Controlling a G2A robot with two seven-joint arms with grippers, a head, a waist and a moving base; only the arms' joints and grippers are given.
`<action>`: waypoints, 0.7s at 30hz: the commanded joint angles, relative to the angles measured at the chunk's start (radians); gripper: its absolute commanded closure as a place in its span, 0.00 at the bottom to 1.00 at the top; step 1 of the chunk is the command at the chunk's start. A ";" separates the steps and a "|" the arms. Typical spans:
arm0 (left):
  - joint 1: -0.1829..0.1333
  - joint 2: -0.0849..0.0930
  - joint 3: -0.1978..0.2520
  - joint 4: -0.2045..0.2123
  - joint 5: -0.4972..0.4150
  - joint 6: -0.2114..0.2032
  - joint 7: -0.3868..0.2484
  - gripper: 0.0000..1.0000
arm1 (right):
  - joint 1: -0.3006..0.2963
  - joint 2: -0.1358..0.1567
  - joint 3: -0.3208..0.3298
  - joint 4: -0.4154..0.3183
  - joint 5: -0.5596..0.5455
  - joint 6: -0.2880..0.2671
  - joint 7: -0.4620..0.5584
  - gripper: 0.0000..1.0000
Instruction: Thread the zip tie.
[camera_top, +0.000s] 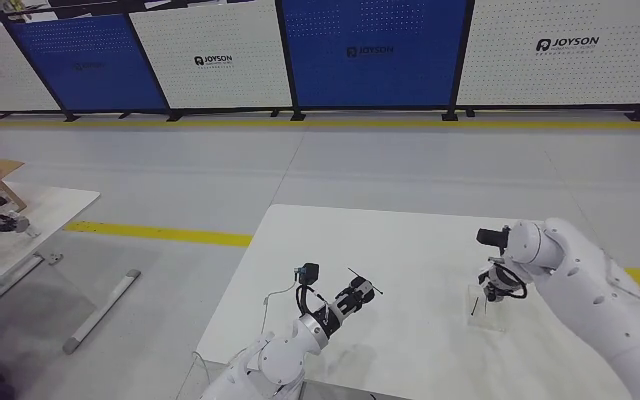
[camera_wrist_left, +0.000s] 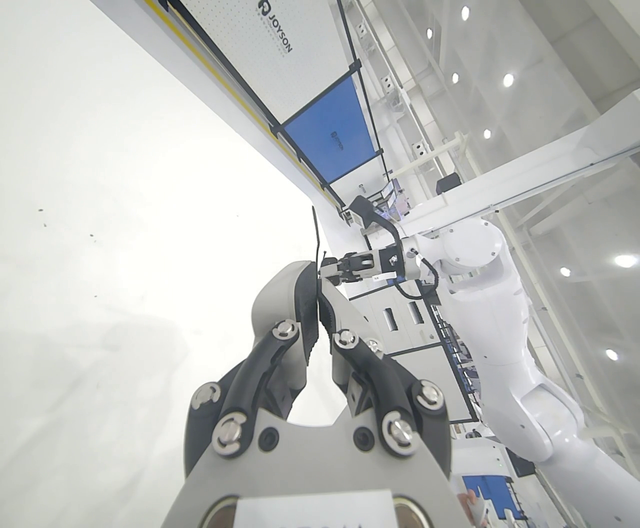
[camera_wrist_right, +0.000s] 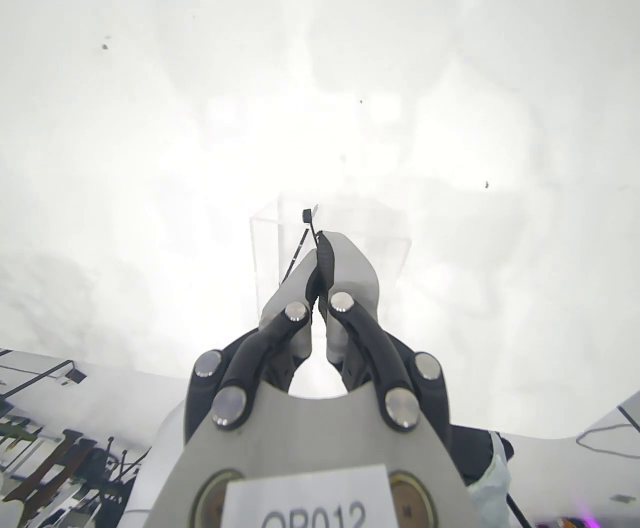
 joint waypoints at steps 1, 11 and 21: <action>0.000 0.000 0.000 0.000 0.000 0.000 0.000 1.00 | -0.038 0.024 0.043 -0.062 -0.021 0.000 -0.014 1.00; 0.000 0.000 0.000 0.000 0.000 0.000 0.000 1.00 | -0.198 0.104 0.229 -0.279 -0.072 0.000 0.014 1.00; 0.000 0.000 0.000 0.000 0.000 0.000 0.000 1.00 | -0.269 0.129 0.342 -0.325 -0.020 -0.009 -0.021 1.00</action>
